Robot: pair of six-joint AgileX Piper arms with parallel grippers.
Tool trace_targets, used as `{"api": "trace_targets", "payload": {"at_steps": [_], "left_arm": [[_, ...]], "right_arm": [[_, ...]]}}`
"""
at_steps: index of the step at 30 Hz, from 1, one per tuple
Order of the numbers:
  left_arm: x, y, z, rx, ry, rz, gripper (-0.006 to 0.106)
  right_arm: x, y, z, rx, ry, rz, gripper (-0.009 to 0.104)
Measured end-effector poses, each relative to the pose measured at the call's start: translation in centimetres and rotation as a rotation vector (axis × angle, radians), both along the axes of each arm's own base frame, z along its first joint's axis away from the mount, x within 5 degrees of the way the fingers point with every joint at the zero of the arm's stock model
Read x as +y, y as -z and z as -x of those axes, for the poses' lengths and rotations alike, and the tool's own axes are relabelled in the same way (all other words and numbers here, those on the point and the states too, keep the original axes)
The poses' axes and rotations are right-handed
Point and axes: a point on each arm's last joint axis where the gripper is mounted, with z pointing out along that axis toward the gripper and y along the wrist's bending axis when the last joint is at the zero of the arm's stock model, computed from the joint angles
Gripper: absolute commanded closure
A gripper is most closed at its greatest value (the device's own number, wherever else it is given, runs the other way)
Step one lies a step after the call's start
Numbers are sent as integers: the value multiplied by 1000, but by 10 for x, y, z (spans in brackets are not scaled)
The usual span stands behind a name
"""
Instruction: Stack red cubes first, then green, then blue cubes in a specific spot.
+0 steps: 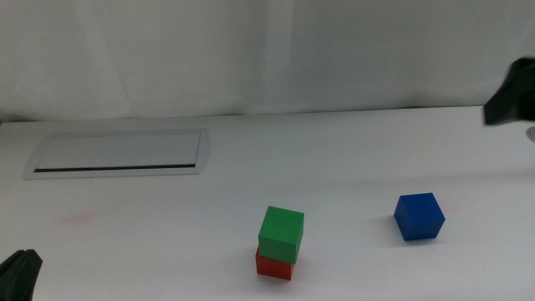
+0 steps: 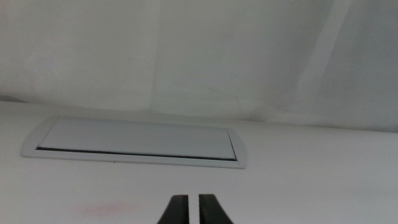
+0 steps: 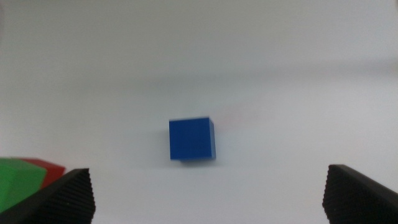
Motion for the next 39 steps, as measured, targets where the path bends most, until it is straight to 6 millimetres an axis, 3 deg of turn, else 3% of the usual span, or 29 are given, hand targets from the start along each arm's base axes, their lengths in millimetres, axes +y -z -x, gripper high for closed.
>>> {"api": "trace_targets", "payload": {"at_steps": [7,13,25,33,39], "left_arm": [[0,0,0,0,0,0,103],[0,0,0,0,0,0,103],[0,0,0,0,0,-2,103],[0,0,0,0,0,-2,103],[0,0,0,0,0,-2,103]], "right_arm": [[45,39,-22,129,-49,134,-8],[66,78,-43,241,-33,186,-8],[85,139,-71,381,-29,209,-8],[82,176,-66,356,-4,193,-8],[82,190,-72,336,-7,222,-8]]}}
